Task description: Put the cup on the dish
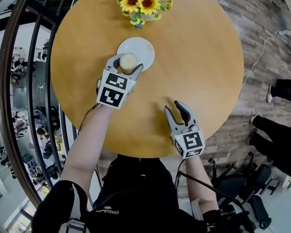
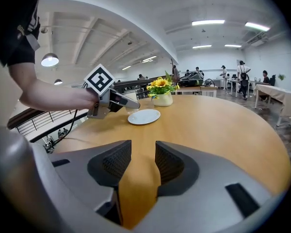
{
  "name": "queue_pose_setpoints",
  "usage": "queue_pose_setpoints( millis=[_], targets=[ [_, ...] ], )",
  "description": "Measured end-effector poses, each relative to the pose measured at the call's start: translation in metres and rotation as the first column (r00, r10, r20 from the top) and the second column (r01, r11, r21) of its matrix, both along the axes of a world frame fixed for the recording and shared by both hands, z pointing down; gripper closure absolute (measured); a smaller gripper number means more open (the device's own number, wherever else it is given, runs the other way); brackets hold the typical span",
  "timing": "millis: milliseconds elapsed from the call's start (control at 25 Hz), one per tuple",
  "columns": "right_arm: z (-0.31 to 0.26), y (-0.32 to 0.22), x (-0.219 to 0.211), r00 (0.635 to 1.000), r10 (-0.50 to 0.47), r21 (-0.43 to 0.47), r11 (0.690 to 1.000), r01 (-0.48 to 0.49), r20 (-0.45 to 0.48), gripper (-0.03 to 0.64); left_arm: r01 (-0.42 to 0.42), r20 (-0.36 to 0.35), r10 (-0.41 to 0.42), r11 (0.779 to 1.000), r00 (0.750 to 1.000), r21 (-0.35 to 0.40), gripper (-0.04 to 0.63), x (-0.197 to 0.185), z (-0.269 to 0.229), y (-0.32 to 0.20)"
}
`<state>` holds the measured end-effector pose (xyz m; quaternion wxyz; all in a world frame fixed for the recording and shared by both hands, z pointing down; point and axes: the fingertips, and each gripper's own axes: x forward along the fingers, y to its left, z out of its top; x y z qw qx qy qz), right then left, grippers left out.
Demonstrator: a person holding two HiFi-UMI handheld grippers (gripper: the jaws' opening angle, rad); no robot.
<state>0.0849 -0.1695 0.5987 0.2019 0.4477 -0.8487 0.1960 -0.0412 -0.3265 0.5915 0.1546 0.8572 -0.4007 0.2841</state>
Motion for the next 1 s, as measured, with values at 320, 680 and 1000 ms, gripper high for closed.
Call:
queue_pose_setpoints(
  millis=[320,680,1000],
  targets=[
    [0.006,-0.005,0.0,1.0,-0.012,-0.015,1.0,0.011,-0.015,0.463,0.016,0.044,-0.015,1.0,0.999,-0.023,0.342,0.001,0.025,-0.04],
    [0.008,-0.011,0.005,1.0,-0.005,-0.021,1.0,0.004,-0.017,0.463,0.007,0.069,-0.004,0.999,0.998,-0.045,0.342,0.006,0.039,-0.044],
    [0.011,-0.012,0.005,1.0,-0.003,-0.021,1.0,0.002,-0.021,0.463,-0.006,0.06,0.01,0.998,0.998,-0.063,0.343,0.01,0.042,-0.044]
  ],
)
